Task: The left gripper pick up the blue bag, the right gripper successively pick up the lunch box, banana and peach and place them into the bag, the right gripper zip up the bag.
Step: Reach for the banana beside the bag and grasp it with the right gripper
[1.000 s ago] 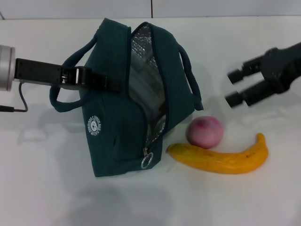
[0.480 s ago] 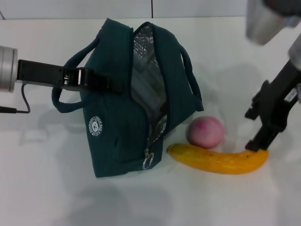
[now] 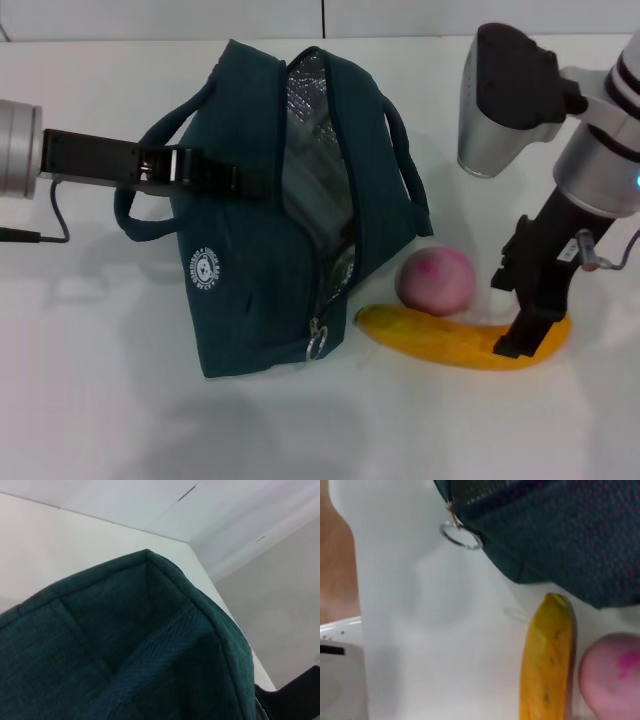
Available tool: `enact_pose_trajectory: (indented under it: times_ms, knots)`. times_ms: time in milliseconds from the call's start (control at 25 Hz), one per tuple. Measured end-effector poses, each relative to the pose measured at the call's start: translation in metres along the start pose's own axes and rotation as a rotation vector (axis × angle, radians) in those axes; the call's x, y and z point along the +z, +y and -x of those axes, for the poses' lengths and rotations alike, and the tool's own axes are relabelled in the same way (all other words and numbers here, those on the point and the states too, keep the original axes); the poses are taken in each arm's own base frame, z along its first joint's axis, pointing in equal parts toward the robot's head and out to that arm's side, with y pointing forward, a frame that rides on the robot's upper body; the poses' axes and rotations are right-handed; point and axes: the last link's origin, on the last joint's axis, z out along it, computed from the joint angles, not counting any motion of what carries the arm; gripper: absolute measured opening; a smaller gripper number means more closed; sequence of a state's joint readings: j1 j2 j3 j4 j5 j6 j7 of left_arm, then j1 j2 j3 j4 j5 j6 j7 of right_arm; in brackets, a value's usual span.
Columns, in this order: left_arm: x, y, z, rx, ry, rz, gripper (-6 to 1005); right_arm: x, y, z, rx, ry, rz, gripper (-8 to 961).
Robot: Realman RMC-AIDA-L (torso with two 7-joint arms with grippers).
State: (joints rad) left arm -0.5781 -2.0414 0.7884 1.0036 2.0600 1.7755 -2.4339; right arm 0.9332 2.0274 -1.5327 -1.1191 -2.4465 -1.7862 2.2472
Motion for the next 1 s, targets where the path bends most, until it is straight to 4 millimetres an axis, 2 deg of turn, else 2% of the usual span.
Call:
enact_pose_trajectory:
  times_ms: [520, 1000]
  knots:
    - [0.002, 0.001, -0.003, 0.004, 0.006, 0.013, 37, 0.019, 0.003, 0.006, -0.004, -0.004, 0.049, 747]
    - [0.002, 0.001, -0.002, -0.004, 0.006, 0.016, 36, 0.031, 0.003, 0.01, -0.026, 0.034, 0.028, 663]
